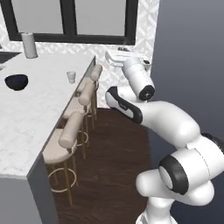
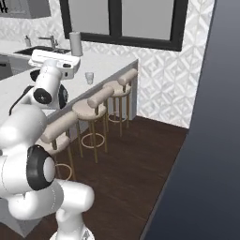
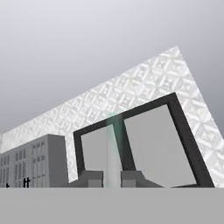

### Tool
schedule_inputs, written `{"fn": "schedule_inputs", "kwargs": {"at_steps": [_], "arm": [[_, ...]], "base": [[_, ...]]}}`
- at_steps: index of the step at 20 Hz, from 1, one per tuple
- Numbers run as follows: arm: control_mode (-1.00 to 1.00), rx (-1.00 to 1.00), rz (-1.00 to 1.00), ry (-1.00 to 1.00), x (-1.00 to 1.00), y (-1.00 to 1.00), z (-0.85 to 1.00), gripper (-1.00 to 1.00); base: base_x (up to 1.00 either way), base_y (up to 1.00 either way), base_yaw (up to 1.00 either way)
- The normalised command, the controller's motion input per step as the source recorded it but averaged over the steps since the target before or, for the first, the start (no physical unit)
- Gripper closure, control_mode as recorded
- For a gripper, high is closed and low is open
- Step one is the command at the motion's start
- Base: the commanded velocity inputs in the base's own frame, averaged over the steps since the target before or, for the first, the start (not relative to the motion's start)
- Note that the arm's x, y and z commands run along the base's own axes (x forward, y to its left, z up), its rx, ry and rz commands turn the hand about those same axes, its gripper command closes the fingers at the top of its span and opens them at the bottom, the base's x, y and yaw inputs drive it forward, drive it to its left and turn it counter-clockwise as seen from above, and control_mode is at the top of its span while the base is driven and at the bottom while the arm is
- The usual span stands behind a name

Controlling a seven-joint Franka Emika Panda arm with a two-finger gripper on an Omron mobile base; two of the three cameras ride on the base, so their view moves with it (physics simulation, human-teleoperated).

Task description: Take a straw from the drawer in front and place it inside the glass cup on the dining counter.

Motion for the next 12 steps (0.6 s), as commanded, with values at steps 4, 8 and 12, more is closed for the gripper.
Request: {"fn": "schedule_inputs", "kwargs": {"at_steps": [4,8,12], "arm": [[1.0,0.0,0.0,0.0,0.0,0.0,0.0,1.0],[1.0,0.0,0.0,0.0,0.0,0.0,0.0,1.0],[1.0,0.0,0.0,0.0,0.0,0.0,0.0,1.0]], "base": [[0.84,-0.67,0.45],[0.85,-0.66,0.45],[0.64,-0.76,0.46]]}}
